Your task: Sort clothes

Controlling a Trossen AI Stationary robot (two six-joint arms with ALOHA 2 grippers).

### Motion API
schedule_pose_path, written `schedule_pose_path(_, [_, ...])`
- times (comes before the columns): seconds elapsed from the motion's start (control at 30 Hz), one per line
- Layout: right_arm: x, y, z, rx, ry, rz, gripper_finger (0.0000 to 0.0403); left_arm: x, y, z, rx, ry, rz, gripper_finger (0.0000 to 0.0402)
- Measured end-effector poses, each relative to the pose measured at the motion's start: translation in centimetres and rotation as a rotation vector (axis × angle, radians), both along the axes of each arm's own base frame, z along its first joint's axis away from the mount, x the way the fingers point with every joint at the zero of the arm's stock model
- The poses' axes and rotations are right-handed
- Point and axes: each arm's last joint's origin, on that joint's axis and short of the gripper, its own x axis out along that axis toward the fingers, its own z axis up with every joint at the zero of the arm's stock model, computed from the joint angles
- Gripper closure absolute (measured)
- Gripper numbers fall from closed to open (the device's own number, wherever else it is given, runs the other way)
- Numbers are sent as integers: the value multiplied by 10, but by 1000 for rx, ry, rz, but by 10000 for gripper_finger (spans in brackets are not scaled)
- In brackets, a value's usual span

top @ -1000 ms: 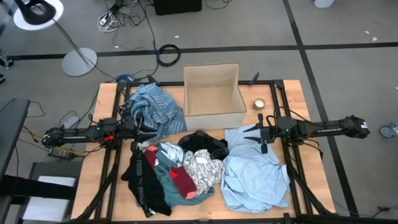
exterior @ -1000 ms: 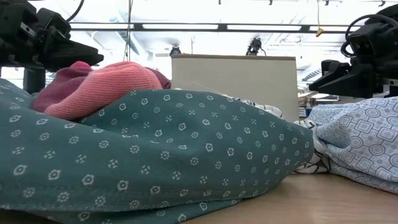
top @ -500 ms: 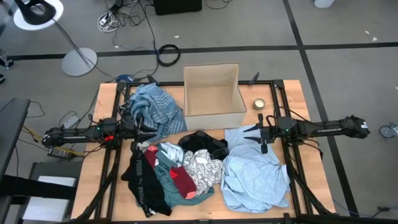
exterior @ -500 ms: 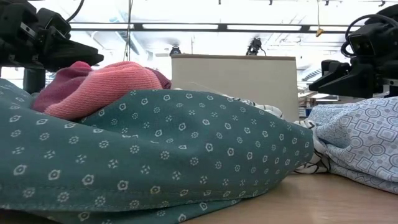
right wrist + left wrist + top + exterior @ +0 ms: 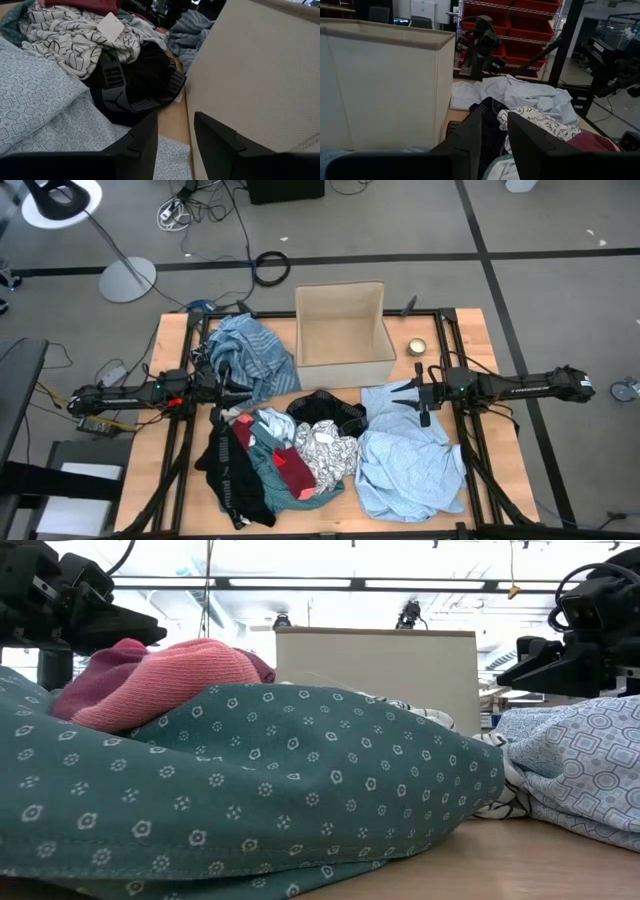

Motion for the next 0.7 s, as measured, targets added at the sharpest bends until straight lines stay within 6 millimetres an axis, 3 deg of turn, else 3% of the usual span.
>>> schedule_pose_path(0.6, [0,0,0,0,-1,0,273,0,0,0,0,0,0,300])
schedule_pose_path(0.7, [0,0,0,131,-7,-17,273,0,0,0,0,0,0,300])
